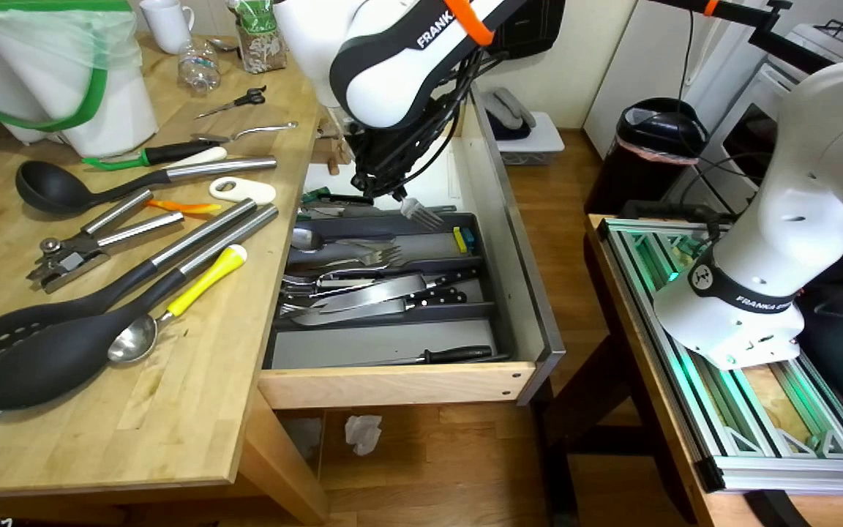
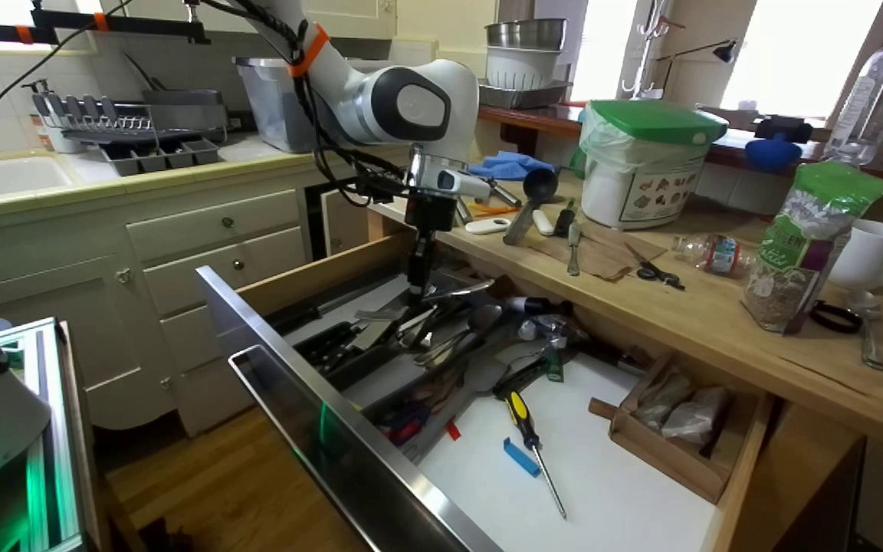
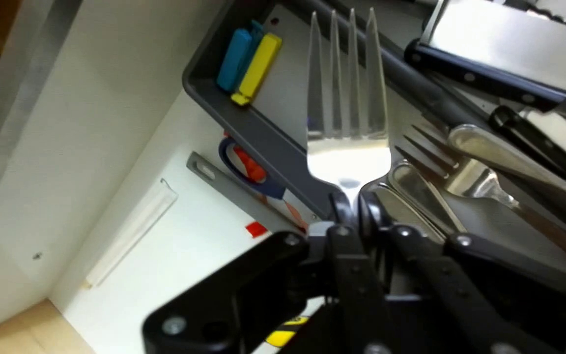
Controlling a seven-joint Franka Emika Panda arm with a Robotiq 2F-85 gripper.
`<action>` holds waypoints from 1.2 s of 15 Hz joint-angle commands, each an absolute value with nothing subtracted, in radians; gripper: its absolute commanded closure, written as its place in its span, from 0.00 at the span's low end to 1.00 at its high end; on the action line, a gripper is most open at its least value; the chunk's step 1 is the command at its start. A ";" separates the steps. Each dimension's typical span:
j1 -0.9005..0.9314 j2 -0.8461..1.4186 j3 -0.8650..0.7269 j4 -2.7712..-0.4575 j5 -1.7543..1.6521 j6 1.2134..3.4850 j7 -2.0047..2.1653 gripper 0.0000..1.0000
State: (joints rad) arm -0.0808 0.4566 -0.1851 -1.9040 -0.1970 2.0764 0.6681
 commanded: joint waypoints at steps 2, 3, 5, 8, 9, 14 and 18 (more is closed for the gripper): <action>-0.074 0.524 -0.186 -1.877 -0.246 2.236 0.491 0.98; -0.075 0.534 -0.183 -1.881 -0.240 2.275 0.446 0.98; -0.077 0.552 -0.177 -1.886 -0.229 2.334 0.364 0.98; -0.069 0.570 -0.174 -1.886 -0.222 2.367 0.294 0.98; -0.064 0.575 -0.176 -1.885 -0.230 2.372 0.278 0.98; -0.033 0.603 -0.189 -1.859 -0.273 2.367 0.221 0.98; -0.017 0.650 -0.196 -1.807 -0.311 2.334 0.204 0.98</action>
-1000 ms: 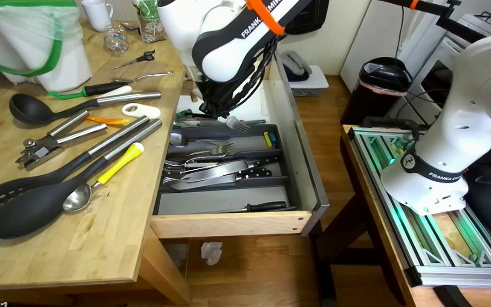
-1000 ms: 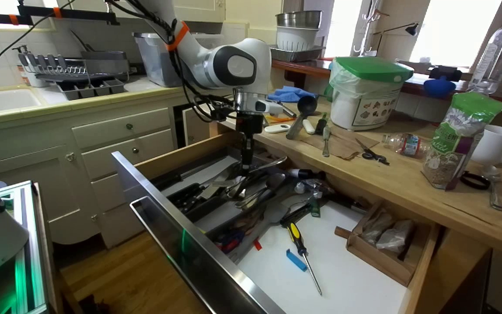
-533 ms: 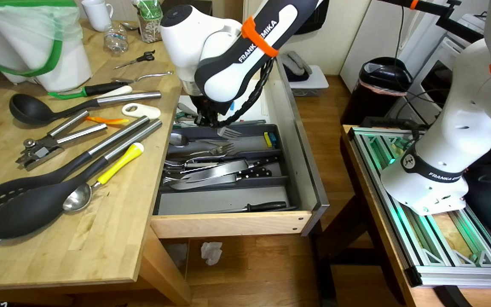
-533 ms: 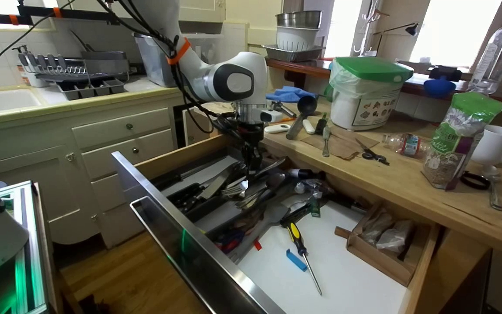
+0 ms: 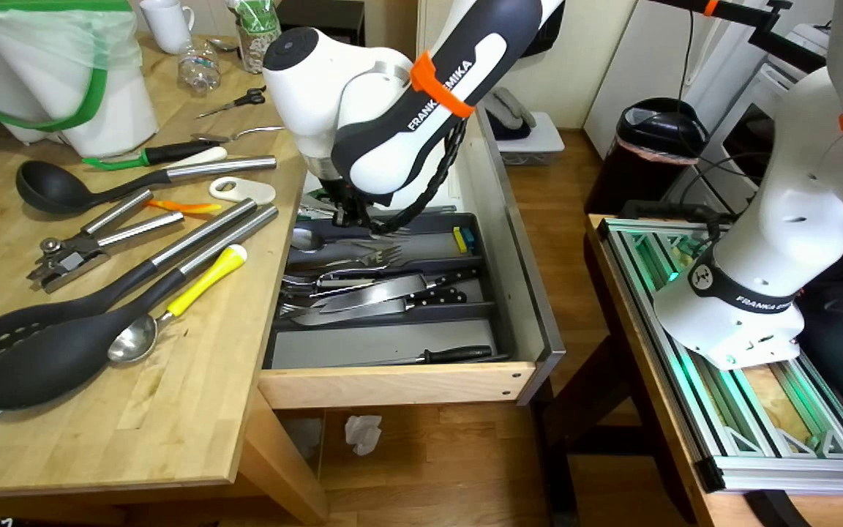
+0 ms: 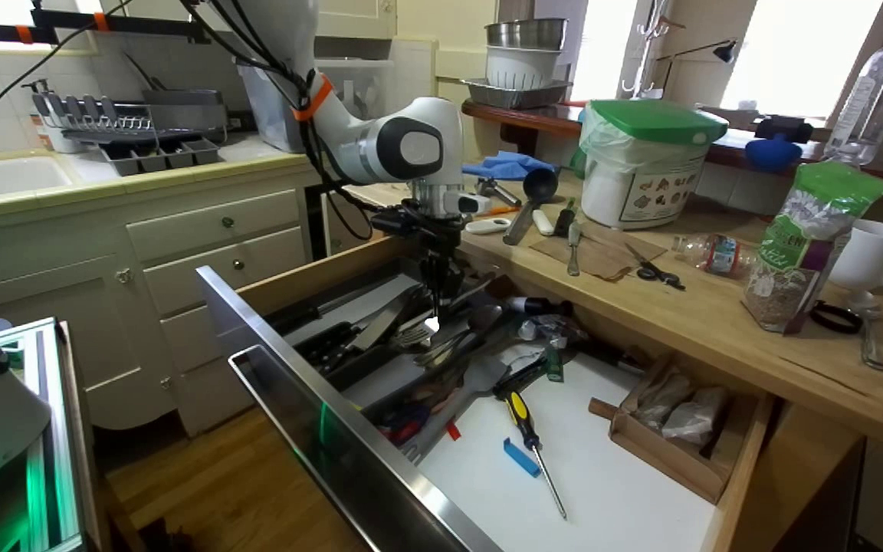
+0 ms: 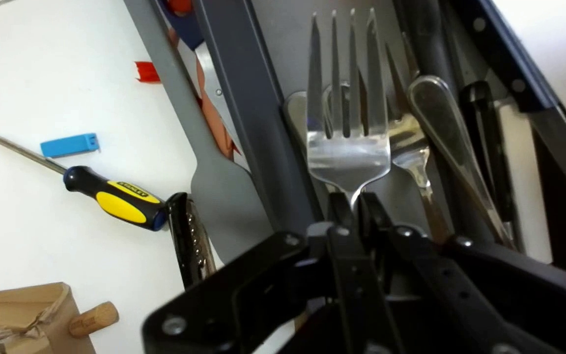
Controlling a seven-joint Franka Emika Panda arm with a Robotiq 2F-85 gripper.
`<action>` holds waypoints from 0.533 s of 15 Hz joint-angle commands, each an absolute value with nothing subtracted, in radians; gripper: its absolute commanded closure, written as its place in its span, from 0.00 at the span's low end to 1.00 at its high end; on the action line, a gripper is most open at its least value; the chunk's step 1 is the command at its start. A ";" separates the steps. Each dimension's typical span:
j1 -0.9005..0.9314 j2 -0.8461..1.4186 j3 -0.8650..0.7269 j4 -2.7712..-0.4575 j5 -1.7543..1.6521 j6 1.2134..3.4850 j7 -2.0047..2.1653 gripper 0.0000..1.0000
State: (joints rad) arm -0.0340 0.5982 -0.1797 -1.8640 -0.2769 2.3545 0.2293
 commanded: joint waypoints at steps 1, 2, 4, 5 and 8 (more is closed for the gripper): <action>-0.016 0.664 -0.196 -1.793 -0.311 2.322 0.201 0.98; -0.016 0.677 -0.196 -1.780 -0.313 2.319 0.194 0.98; -0.016 0.703 -0.196 -1.754 -0.312 2.314 0.183 0.98; -0.014 0.715 -0.197 -1.740 -0.313 2.312 0.178 0.98; -0.011 0.744 -0.196 -1.705 -0.313 2.308 0.158 0.98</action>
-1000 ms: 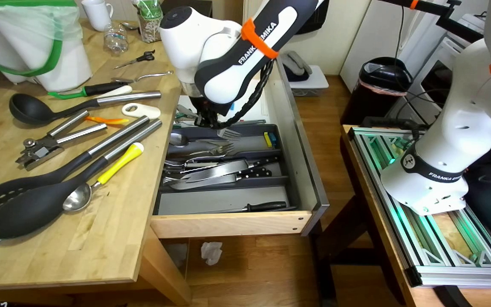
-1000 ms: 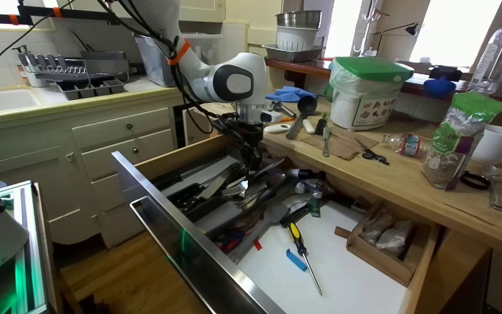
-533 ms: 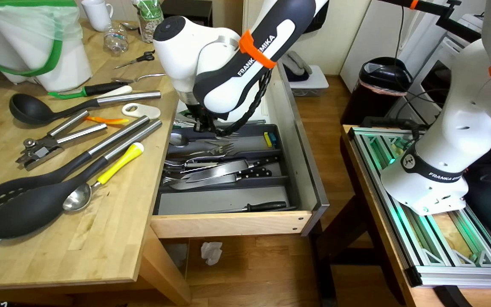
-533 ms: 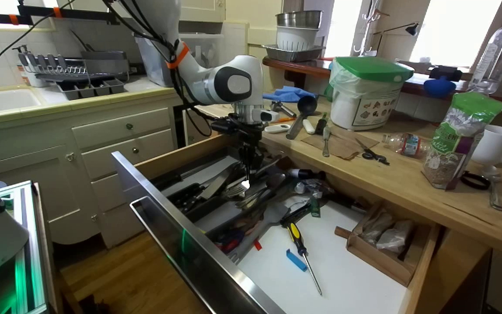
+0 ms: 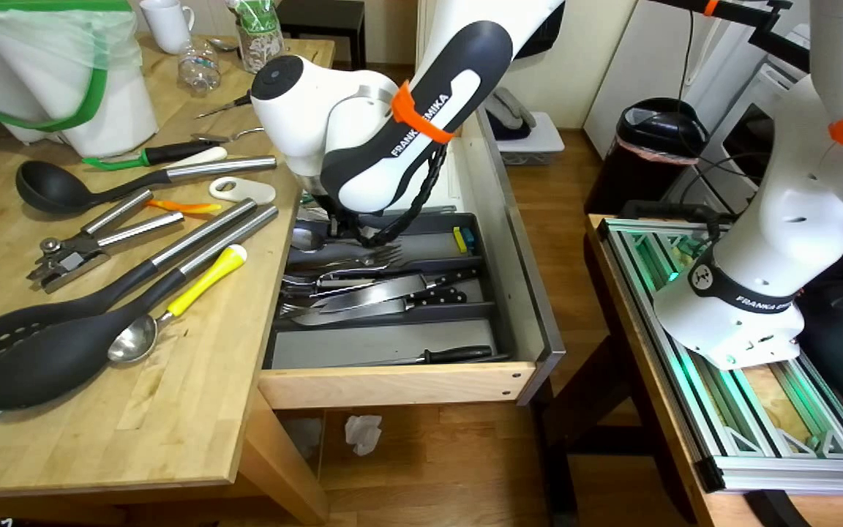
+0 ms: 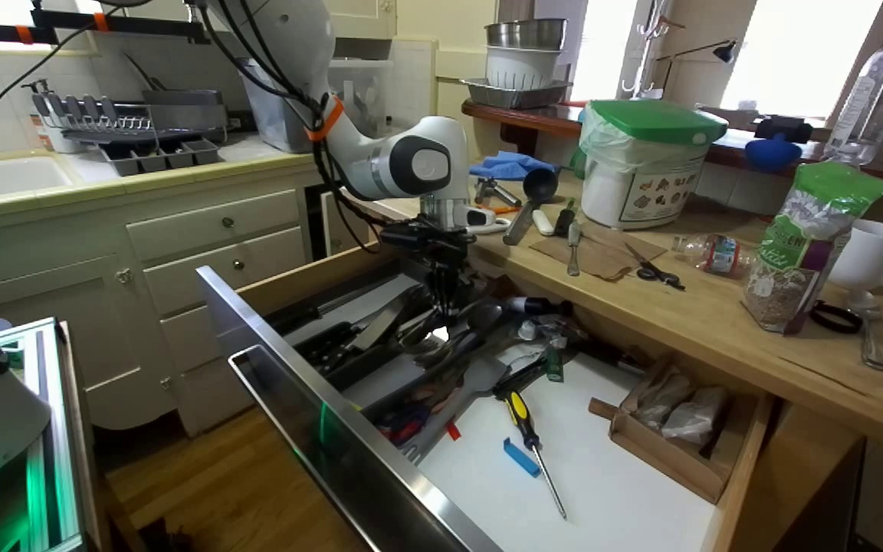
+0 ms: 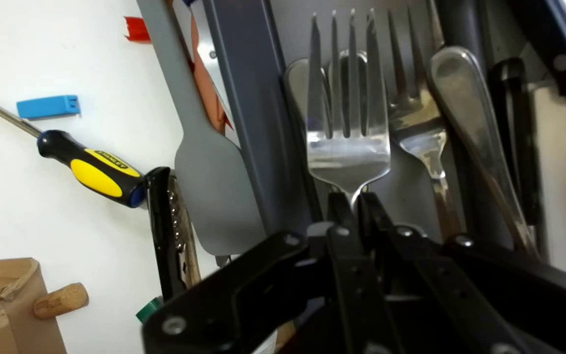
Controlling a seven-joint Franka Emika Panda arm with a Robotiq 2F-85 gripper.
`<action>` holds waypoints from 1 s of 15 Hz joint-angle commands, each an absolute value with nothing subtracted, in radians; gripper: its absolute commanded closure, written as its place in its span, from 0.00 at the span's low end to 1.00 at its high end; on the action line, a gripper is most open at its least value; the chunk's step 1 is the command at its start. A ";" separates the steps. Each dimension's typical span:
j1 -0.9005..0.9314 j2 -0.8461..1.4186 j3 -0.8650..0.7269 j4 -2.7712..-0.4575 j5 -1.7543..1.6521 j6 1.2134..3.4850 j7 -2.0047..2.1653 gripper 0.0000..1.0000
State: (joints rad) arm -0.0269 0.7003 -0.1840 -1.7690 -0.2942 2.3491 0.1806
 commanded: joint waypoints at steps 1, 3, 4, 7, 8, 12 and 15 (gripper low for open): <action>-0.010 0.751 -0.196 -1.694 -0.312 2.306 0.151 0.98; -0.014 0.761 -0.187 -1.679 -0.304 2.307 0.128 0.98; -0.018 0.764 -0.180 -1.674 -0.298 2.304 0.113 0.98; -0.021 0.778 -0.169 -1.652 -0.292 2.279 0.079 0.98; -0.020 0.783 -0.166 -1.644 -0.291 2.265 0.072 0.98; -0.015 0.802 -0.159 -1.602 -0.290 2.157 0.060 0.98; -0.015 0.819 -0.154 -1.572 -0.289 2.113 0.068 0.98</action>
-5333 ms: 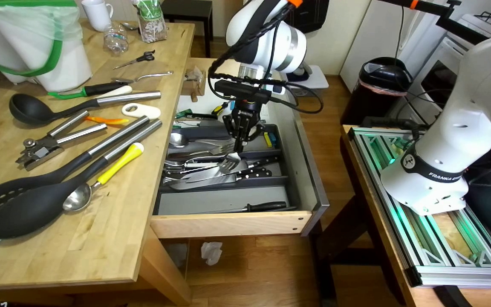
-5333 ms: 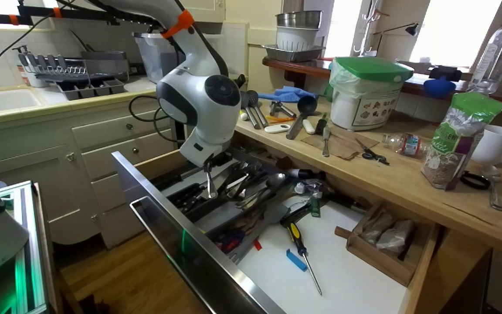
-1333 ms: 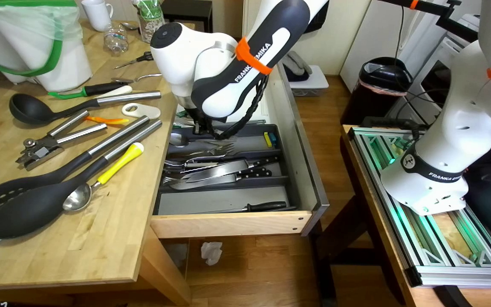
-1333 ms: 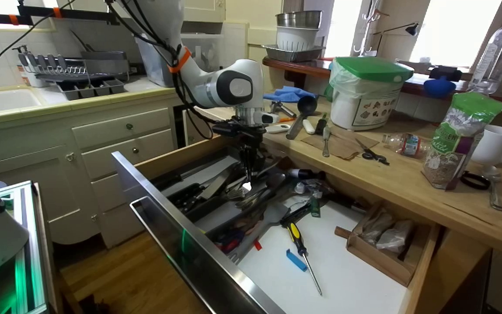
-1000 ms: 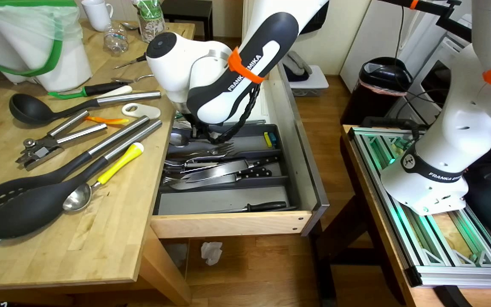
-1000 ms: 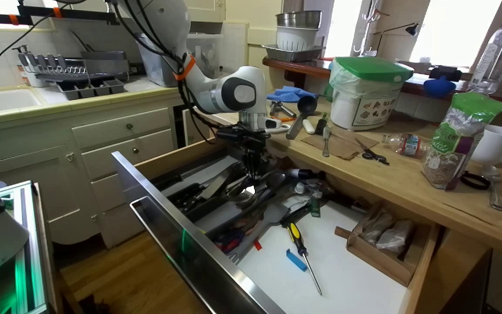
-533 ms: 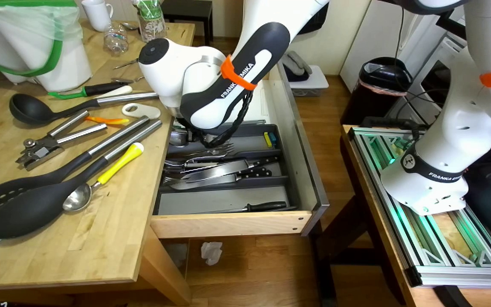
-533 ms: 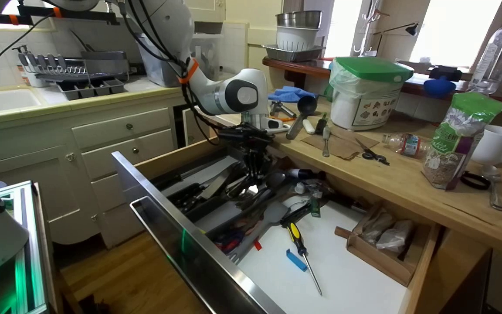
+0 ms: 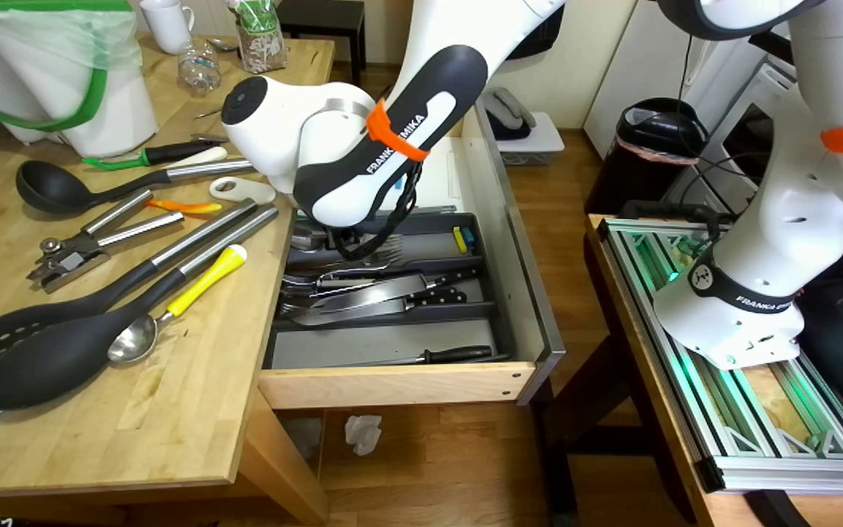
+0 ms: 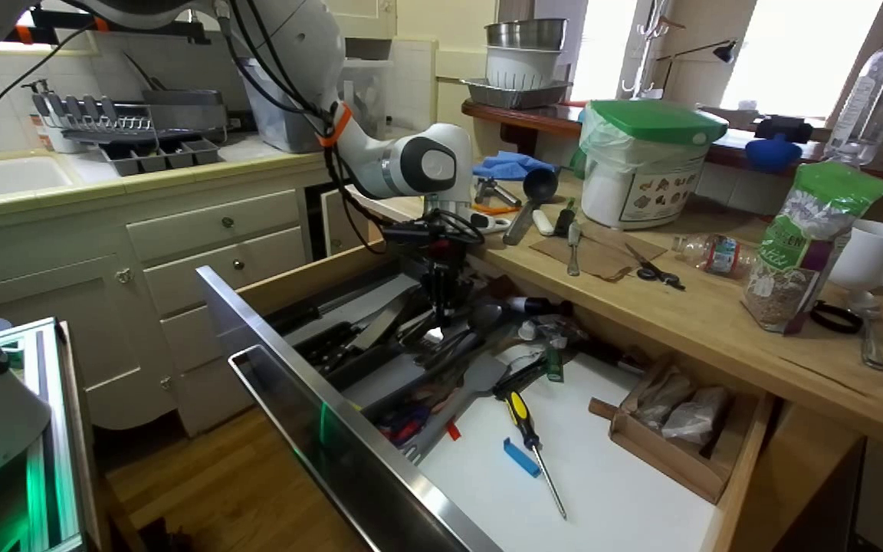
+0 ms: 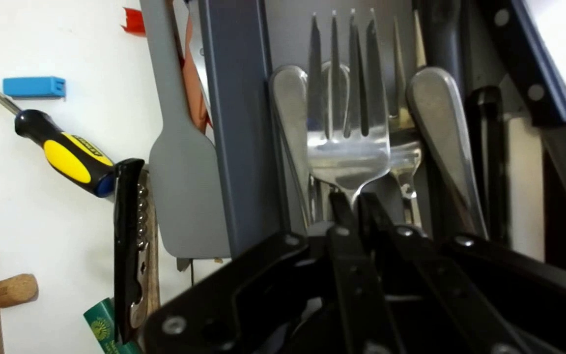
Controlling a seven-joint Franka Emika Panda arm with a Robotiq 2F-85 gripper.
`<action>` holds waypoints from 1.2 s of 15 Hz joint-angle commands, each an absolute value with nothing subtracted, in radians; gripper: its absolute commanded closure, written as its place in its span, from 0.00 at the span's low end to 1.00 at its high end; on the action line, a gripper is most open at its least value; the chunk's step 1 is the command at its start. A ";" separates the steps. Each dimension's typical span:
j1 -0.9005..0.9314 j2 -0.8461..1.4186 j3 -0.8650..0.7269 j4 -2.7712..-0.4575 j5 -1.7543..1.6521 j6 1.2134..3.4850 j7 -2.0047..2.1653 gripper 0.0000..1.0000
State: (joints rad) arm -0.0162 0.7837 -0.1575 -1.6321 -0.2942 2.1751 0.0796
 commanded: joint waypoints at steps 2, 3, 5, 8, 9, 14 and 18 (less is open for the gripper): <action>-0.016 0.826 -0.152 -1.560 -0.289 2.102 0.072 0.98; -0.016 0.828 -0.150 -1.557 -0.288 2.098 0.071 0.98; -0.016 0.834 -0.148 -1.548 -0.290 2.091 0.069 0.98; -0.018 0.836 -0.143 -1.546 -0.289 2.095 0.064 0.98; -0.019 0.837 -0.141 -1.545 -0.286 2.097 0.063 0.98; -0.020 0.849 -0.129 -1.532 -0.284 2.108 0.046 0.98; -0.022 0.851 -0.125 -1.531 -0.284 2.107 0.030 0.98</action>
State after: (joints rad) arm -0.0206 0.7962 -0.1464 -1.6022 -0.2933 2.1161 0.0547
